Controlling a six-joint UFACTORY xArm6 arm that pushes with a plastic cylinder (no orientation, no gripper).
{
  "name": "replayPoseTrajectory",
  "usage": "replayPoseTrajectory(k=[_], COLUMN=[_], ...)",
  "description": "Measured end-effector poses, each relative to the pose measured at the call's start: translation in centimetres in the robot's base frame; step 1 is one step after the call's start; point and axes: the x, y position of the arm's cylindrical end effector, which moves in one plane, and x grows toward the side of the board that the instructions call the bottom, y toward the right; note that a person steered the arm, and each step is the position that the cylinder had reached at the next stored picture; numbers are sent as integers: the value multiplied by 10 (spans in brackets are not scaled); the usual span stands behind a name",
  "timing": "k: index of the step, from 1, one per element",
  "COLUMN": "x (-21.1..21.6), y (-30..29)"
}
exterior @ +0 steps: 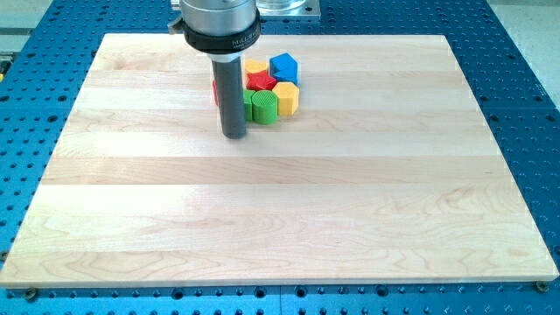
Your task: Slide the red circle to the left side of the red star
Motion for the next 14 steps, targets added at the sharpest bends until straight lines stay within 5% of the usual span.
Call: replayPoseTrajectory(k=[3, 7, 10, 14], x=[-2, -66, -76, -150], y=[-19, -63, -39, -57])
